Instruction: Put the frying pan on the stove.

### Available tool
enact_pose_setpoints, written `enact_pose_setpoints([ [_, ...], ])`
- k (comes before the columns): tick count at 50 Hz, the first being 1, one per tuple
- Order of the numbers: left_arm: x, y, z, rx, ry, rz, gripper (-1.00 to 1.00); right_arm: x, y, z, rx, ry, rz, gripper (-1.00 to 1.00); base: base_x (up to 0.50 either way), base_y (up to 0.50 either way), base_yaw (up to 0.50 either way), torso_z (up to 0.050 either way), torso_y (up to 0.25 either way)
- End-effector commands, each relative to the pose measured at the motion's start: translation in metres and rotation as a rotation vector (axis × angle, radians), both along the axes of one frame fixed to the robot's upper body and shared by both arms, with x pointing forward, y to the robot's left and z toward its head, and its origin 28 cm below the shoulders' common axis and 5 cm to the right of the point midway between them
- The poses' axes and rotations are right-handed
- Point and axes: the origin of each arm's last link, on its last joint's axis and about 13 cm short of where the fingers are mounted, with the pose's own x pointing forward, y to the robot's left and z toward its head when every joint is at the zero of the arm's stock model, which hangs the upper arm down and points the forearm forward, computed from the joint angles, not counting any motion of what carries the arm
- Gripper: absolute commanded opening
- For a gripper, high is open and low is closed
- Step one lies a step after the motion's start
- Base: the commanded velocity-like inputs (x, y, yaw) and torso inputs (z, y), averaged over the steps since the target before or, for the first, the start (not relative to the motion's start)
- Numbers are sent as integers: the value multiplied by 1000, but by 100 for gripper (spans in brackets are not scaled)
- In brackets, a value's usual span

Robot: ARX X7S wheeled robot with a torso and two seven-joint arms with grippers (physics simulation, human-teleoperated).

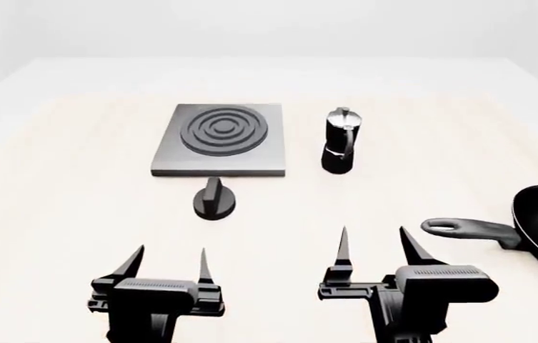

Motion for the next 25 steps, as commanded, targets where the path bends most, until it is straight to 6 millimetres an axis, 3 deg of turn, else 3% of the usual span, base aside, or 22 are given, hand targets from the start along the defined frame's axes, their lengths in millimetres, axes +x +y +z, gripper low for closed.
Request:
enact_pose_setpoints([
  [1,-2,1,-1,0,-1,8,100,1,1,0,8,-3,3,100,250,0,0,0,0],
  [25,-4,2,4,-17,-2,2,100,1,2,-4,10,7,11,100,262,0,0,0,0],
])
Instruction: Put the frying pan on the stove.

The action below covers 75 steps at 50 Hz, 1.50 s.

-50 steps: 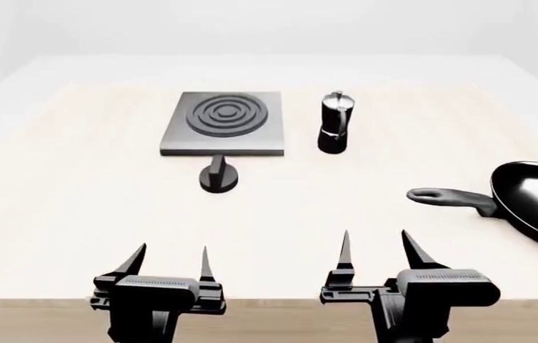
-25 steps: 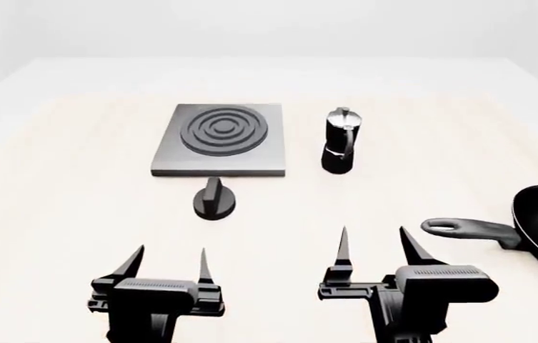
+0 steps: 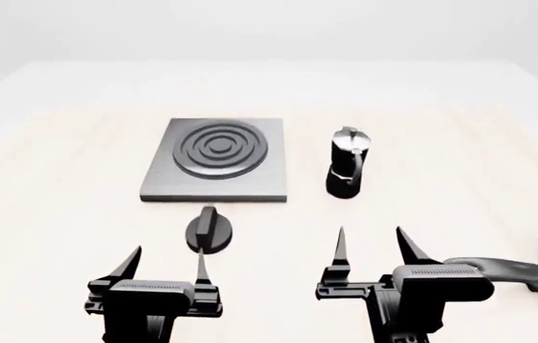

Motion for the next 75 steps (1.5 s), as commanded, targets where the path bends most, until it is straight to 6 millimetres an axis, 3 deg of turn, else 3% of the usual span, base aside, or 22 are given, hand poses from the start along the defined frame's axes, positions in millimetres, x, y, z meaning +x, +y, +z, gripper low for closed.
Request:
enact_pose_setpoints([
  [1,-1,0,2,-3,0,-2,100,-1,0,-1,0,3,2,100,273,0,0,0,0],
  [30,-1,1,1,2,6,-8,100,2,0,0,6,33,-42,100,271,0,0,0,1],
  [37,-2,1,1,0,6,-5,100,1,-3,16,70,24,-219,100,0,0,0,0,0],
  [54,-3,2,-2,-12,13,0,100,1,-11,20,131,-55,-598,100,0,0,0,0,0],
  [55,-3,2,-2,-12,13,0,100,2,-11,20,97,-46,-679,100,0,0,0,0,0],
  [75,-3,3,-2,-15,6,11,100,12,-7,25,141,-48,-908,100,0,0,0,0,0],
])
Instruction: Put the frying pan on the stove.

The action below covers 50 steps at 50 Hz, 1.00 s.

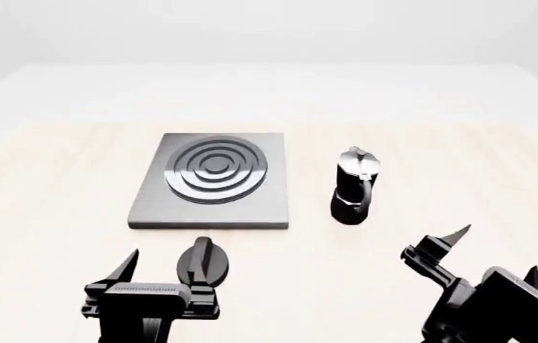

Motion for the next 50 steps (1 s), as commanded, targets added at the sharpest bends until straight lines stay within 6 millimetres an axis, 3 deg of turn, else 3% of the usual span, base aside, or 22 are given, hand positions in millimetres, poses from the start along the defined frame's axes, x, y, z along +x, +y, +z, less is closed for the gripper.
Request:
enact_pose_setpoints([
  [1,0,1,-1,-2,-2,7,100,5,2,2,10,-10,-160,100,0,0,0,0,0],
  [17,0,1,-2,-16,-3,9,100,17,3,3,-29,0,-376,100,0,0,0,0,0],
  [50,3,1,-2,-14,-1,4,100,42,4,3,169,43,-453,100,0,0,0,0,0],
])
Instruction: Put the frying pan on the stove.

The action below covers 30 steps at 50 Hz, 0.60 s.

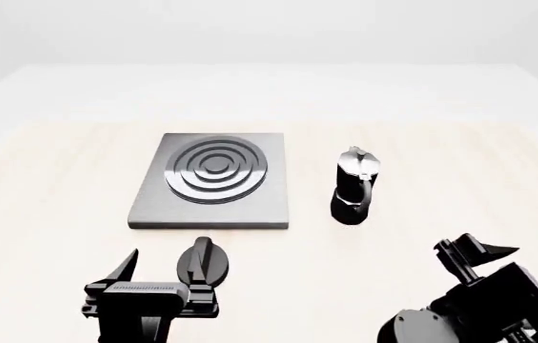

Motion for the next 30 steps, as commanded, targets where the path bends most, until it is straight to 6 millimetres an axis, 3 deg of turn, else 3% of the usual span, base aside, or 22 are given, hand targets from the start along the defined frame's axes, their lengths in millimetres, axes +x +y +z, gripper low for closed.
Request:
enact_pose_setpoints([
  [1,0,0,0,1,0,0,100,7,-1,1,51,1,-41,100,0,0,0,0,0],
  [30,1,0,-1,-2,0,3,100,34,-3,5,119,-38,-164,100,0,0,0,0,0],
])
